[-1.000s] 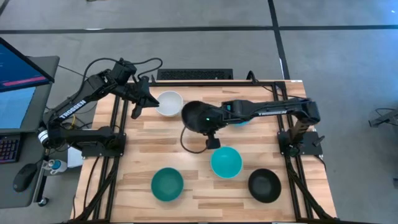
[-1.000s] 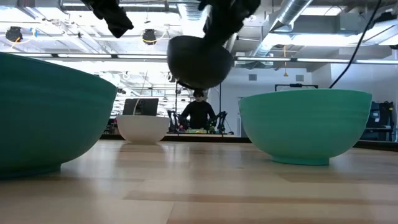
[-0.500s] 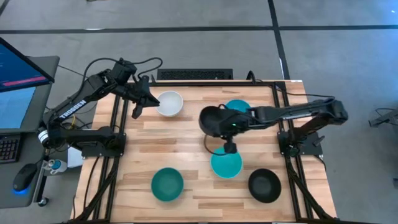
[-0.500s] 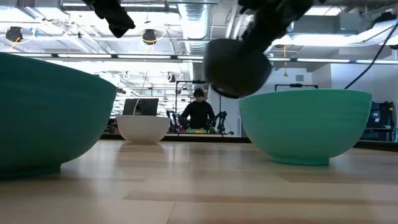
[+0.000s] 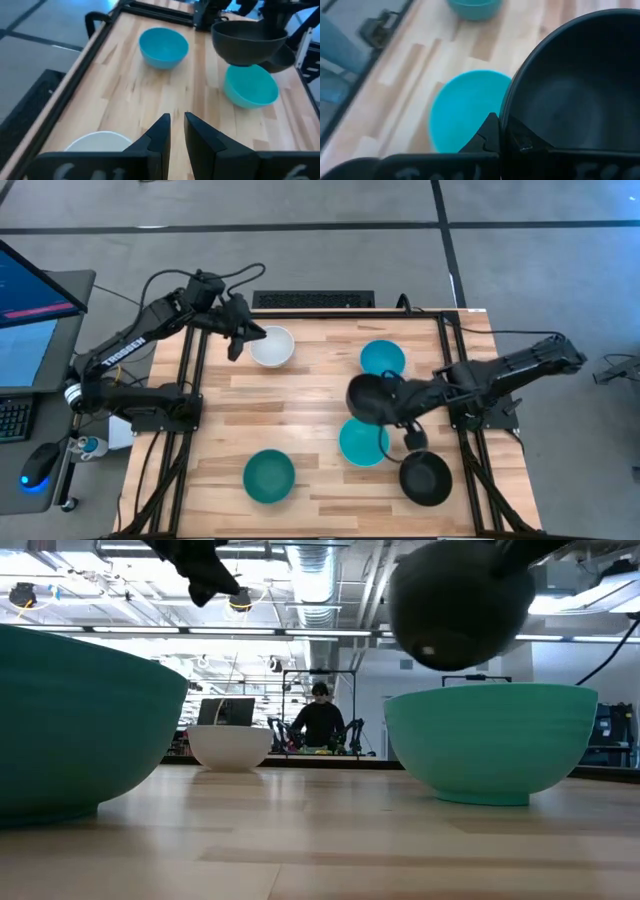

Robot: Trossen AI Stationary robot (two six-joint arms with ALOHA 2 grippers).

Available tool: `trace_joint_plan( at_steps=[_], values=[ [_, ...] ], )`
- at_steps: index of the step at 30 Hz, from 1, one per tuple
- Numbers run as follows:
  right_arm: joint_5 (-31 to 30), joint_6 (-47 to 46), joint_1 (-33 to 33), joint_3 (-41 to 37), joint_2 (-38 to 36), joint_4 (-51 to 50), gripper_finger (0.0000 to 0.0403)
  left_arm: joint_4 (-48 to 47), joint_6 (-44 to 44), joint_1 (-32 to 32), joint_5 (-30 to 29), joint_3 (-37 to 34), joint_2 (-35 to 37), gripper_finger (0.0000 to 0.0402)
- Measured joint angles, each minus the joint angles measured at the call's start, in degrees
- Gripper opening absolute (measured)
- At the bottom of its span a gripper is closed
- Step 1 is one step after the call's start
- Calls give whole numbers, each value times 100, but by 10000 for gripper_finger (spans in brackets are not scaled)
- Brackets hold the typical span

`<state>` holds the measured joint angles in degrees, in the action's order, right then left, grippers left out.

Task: Nest bowls inside each other
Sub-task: Stack the black bowl on the blue bowl

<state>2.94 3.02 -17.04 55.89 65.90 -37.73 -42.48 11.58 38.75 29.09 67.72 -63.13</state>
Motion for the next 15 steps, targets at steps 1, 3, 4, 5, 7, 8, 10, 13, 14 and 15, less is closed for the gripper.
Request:
trace_joint_plan(
  at_steps=[1,3,4,5,7,8,10,13,14,15],
  values=[
    [0,-72,-119,1,-4,-20,12,36,-39,-48,-7,0,-67,45],
    [0,-153,-346,1,12,-84,12,77,-106,-164,-20,0,-222,45],
    [-1,-152,-453,4,60,-71,12,127,-135,-224,-27,0,-291,45],
    [0,-156,-538,8,120,-40,12,196,-147,-276,-25,0,-353,45],
    [3,-193,-706,4,261,-85,12,376,-180,-399,16,0,-448,45],
    [6,-200,-772,3,340,-61,12,464,-219,-461,21,0,-478,45],
    [10,-206,-870,3,524,-31,12,577,-326,-554,10,0,-496,45],
    [7,-304,-956,3,789,82,12,708,-399,-654,2,0,-469,45],
    [7,-305,-968,3,873,170,12,706,-406,-658,-4,0,-442,45],
    [5,-307,-974,3,961,259,12,732,-414,-671,-5,0,-412,45]
  ],
)
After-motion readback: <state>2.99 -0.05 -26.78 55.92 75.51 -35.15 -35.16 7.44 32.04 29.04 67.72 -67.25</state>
